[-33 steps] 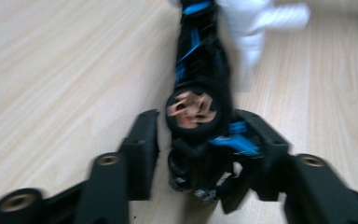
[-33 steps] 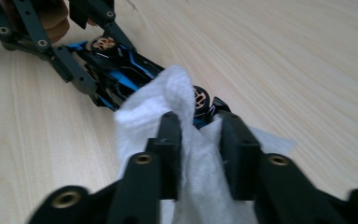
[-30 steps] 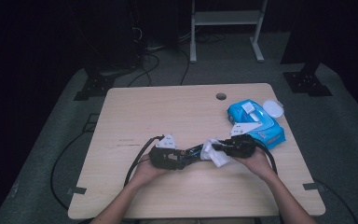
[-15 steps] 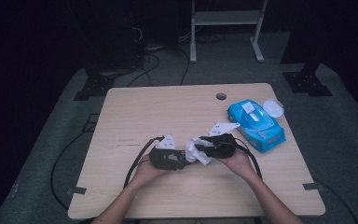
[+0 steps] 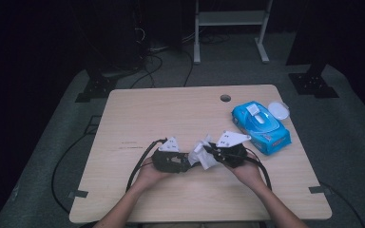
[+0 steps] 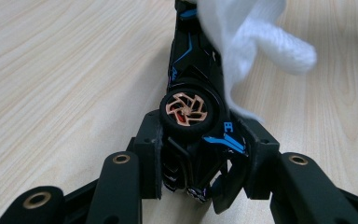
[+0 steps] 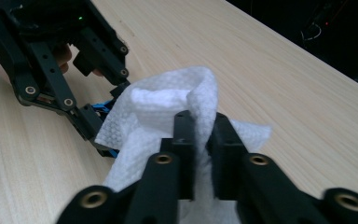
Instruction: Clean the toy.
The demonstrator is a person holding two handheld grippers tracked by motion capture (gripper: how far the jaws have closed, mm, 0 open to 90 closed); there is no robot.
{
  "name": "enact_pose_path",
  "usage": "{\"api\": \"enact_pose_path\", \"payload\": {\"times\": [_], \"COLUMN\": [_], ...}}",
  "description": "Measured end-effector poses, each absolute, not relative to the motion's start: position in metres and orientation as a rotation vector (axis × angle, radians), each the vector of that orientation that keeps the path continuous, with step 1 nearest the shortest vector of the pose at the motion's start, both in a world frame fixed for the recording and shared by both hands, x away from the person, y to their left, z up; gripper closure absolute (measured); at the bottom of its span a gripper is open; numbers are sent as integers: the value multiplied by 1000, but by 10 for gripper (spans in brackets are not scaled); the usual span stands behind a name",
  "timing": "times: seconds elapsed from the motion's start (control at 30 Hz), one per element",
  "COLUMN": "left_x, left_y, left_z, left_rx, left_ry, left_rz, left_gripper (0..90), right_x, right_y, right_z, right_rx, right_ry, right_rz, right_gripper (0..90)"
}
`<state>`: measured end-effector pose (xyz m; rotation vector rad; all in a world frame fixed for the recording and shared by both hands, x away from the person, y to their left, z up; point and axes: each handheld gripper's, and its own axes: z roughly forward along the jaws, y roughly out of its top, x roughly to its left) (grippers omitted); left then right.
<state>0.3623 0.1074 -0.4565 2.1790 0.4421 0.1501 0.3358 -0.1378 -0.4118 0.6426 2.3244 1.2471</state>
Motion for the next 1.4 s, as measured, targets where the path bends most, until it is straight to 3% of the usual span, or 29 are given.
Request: {"api": "enact_pose_path", "payload": {"times": [0.07, 0.27, 0.57, 0.97, 1.4], "left_x": [362, 362, 362, 363, 364], "left_y": [107, 107, 105, 105, 105], "left_z": [-457, -457, -457, -458, -458], "left_rx": [2181, 2173, 2180, 2172, 2173], "left_ry": [437, 443, 422, 425, 415], "left_rz": [152, 144, 157, 150, 155], "left_gripper": [579, 580, 581, 581, 581], "right_x": [338, 343, 359, 349, 360], "right_y": [-129, -109, -140, -96, -160], "right_z": [-416, -427, -431, -429, -429], "right_rx": [647, 625, 838, 715, 899], "right_ry": [2359, 2411, 2378, 2436, 2288], "right_rz": [1272, 1258, 1325, 1386, 1291], "right_gripper": [780, 806, 848, 851, 852]}}
